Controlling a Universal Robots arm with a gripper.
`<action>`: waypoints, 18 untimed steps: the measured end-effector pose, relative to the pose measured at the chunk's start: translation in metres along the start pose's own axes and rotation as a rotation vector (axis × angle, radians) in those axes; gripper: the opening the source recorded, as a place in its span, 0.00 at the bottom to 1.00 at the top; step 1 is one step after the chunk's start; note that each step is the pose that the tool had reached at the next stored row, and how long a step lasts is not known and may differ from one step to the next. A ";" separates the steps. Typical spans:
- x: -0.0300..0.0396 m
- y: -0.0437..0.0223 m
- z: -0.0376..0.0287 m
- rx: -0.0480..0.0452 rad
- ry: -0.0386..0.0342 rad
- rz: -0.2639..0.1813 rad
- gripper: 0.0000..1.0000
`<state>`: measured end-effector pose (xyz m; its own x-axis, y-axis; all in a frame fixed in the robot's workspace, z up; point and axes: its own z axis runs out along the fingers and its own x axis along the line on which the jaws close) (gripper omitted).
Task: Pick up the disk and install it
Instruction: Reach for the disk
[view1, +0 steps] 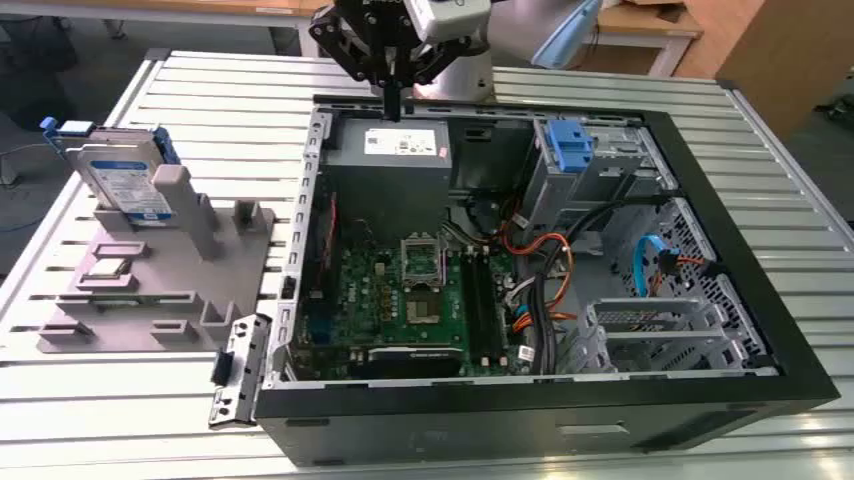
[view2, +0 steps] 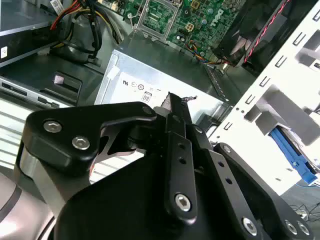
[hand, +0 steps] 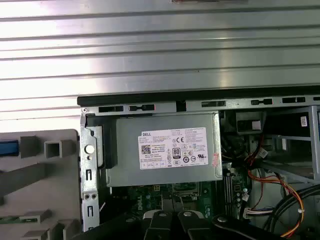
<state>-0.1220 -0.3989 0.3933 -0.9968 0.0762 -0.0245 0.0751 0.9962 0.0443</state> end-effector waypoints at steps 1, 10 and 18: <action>0.0000 0.0000 0.0000 0.0000 0.0000 0.000 0.11; 0.0000 0.0000 0.0000 0.0000 0.0000 0.000 0.11; 0.0077 -0.0006 -0.0001 0.0000 0.0000 0.000 0.11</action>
<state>-0.1297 -0.3989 0.3932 -0.9968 0.0761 -0.0245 0.0750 0.9962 0.0444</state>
